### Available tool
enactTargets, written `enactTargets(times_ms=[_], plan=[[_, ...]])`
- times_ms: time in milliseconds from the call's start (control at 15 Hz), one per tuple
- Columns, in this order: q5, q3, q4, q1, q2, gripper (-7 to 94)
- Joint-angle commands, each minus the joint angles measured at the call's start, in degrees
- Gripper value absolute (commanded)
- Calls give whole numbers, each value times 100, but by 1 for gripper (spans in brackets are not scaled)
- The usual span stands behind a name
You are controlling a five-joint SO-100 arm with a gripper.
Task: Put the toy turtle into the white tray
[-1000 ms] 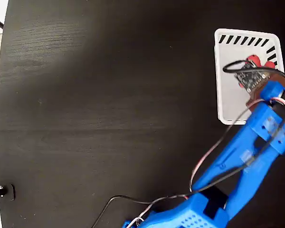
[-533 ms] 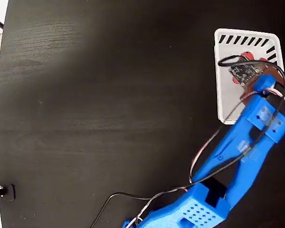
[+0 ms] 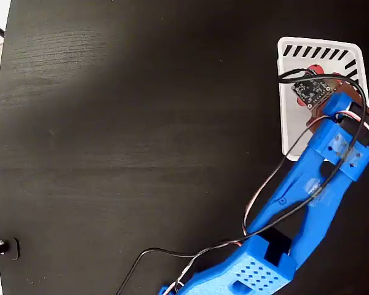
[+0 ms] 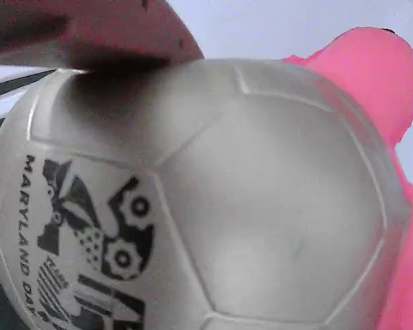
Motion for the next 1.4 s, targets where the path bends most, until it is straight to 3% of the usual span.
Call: enactTargets(times_ms=[0,67,133,600,667,800,867,1333], plan=[[9,-360,53,-26,246,54],[-9,-352,62,-26,246,62],[-26,-352,70,-26,246,65],[-53,-308,88,-62,264,65],[-44,-308,88,-70,325,56],[9,-334,88,-70,527,7],[35,-360,88,-70,615,0],[114,334,-193,-615,2276,0]])
